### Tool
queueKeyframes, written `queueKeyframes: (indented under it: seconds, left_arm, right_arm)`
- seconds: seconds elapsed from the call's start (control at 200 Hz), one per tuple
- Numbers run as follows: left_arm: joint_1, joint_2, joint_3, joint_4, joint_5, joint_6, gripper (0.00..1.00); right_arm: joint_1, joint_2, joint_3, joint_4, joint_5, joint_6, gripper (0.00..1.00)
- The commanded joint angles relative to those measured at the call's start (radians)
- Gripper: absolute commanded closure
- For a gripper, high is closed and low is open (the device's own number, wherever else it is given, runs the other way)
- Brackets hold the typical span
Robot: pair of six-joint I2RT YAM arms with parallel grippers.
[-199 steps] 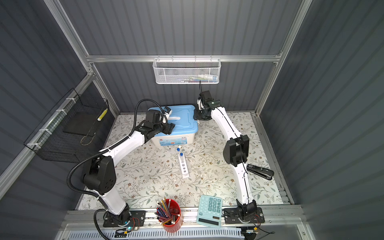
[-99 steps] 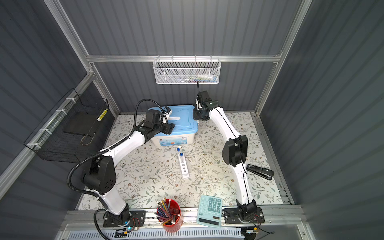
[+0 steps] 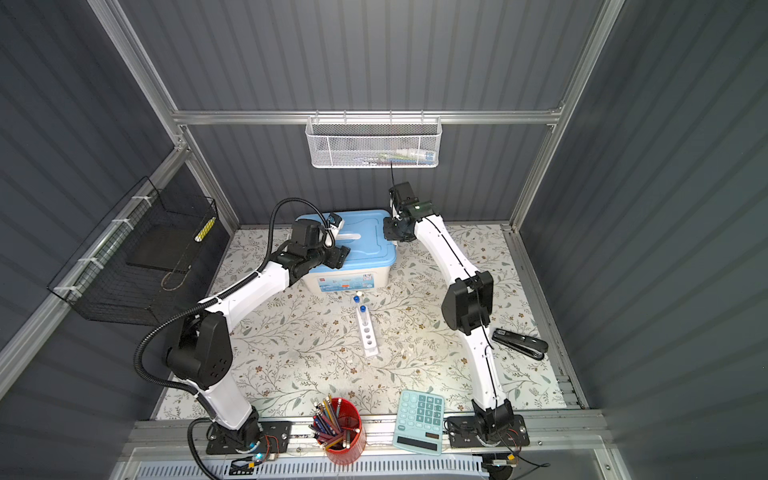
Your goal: Organize the chemistry lab equipment
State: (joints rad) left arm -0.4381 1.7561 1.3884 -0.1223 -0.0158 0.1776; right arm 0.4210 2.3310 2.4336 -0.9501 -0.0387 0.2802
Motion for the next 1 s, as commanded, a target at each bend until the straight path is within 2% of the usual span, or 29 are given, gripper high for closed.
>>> queueKeyframes:
  seconds: [0.0, 0.72, 0.901, 0.996]
  left_arm:
    - [-0.001, 0.014, -0.005, -0.031, 0.005, 0.022, 0.22]
    - [-0.001, 0.002, -0.012, -0.022, 0.002, 0.023, 0.22]
    - [-0.001, -0.005, -0.006, -0.025, 0.007, 0.023, 0.22]
    - [-0.001, -0.014, 0.006, -0.036, 0.015, 0.021, 0.22]
  right_arm:
    - [0.009, 0.063, -0.011, -0.092, 0.043, -0.003, 0.68]
    - [0.030, 0.077, -0.006, -0.107, 0.108, 0.001, 0.75]
    - [0.028, 0.062, 0.006, -0.106, 0.112, -0.004, 0.63]
    - [0.024, 0.052, 0.032, -0.119, 0.111, -0.015, 0.61]
